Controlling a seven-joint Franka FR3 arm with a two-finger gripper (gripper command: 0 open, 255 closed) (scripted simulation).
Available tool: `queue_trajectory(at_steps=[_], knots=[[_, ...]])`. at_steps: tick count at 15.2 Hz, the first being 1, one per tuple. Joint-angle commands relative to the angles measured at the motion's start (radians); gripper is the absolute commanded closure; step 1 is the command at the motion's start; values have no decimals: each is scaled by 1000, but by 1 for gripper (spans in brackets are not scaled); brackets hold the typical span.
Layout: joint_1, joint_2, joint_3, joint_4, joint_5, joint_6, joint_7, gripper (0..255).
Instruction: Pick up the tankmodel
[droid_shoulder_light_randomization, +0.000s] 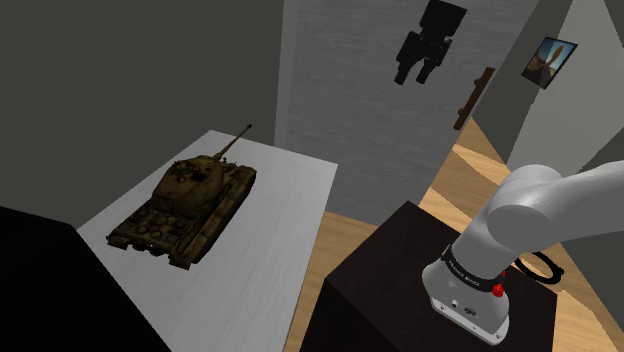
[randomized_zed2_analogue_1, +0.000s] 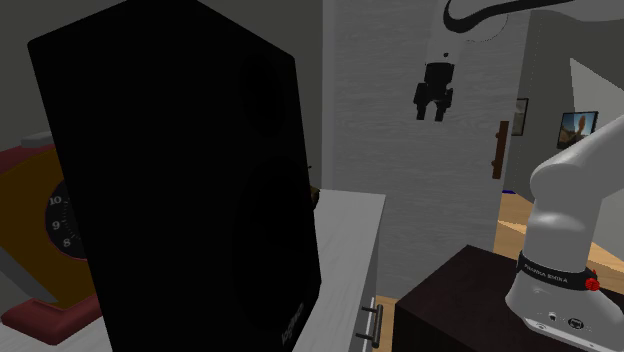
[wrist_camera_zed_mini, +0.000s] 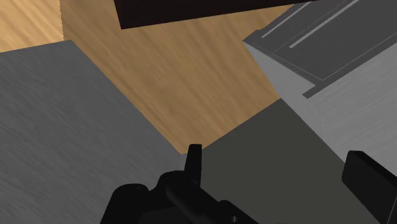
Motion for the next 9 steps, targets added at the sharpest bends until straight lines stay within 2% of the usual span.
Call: queue_trajectory(at_steps=[1, 9], knots=[[0, 0, 0, 0, 0, 0, 0, 0], [2, 16, 213, -38, 130, 43, 355, 0]])
